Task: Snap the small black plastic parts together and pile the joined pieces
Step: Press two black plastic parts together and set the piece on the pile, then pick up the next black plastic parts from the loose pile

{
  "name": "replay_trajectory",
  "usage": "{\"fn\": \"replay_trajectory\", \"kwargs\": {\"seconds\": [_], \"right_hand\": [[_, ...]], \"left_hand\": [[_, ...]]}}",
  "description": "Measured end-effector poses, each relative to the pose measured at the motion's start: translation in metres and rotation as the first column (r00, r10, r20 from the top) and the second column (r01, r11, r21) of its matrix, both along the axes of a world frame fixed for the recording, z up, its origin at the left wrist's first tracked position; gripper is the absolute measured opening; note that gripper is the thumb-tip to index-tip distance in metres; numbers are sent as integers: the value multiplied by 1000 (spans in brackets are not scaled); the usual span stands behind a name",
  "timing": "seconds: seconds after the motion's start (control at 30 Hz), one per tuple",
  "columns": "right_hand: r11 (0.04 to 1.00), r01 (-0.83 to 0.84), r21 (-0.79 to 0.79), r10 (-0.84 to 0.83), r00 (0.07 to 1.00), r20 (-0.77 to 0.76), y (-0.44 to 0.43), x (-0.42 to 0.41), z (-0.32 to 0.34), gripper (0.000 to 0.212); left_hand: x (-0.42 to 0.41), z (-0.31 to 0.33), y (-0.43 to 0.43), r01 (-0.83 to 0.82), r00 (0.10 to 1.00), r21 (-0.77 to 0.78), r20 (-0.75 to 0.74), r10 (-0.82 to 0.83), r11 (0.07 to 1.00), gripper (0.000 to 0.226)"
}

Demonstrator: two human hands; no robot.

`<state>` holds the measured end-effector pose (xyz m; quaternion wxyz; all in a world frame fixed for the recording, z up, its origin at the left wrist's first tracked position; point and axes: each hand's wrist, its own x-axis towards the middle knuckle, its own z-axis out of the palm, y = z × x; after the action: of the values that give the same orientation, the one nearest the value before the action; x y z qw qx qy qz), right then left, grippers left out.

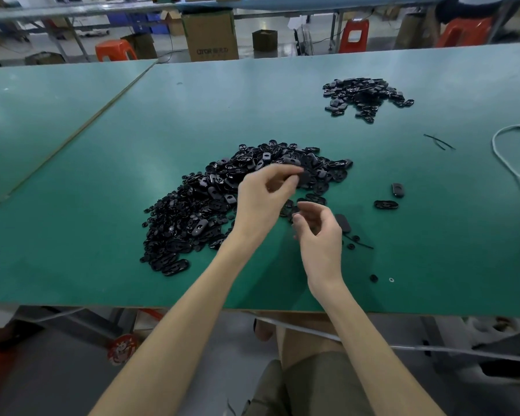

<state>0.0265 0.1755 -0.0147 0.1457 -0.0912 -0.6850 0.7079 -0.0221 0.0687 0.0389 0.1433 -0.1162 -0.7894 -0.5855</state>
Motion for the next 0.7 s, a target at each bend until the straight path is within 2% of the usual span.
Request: {"fn": "replay_trajectory", "kwargs": {"seconds": [0.13, 0.3, 0.4, 0.5, 0.63, 0.7], "right_hand": [[996, -68, 57, 67, 998, 17, 0, 1, 2, 9], [992, -99, 83, 95, 994, 56, 2, 3, 4, 11], [993, -103, 52, 99, 992, 80, 3, 3, 5, 22], [996, -89, 16, 88, 994, 57, 3, 3, 5, 12], [995, -96, 22, 94, 994, 55, 4, 3, 3, 3], [993, -104, 61, 99, 992, 81, 4, 2, 1, 7]], "left_hand": [[-26, 32, 40, 184, 979, -80, 107, -175, 980, 12], [-49, 29, 96, 389, 898, -120, 271, -346, 914, 15], [-55, 15, 112, 452, 845, -117, 375, -382, 885, 21], [-55, 3, 116, 477, 825, -81, 385, -413, 875, 26], [-51, -1, 112, 572, 742, -44, 453, -494, 819, 48], [-48, 1, 106, 587, 737, -54, 450, -505, 808, 52]]}}
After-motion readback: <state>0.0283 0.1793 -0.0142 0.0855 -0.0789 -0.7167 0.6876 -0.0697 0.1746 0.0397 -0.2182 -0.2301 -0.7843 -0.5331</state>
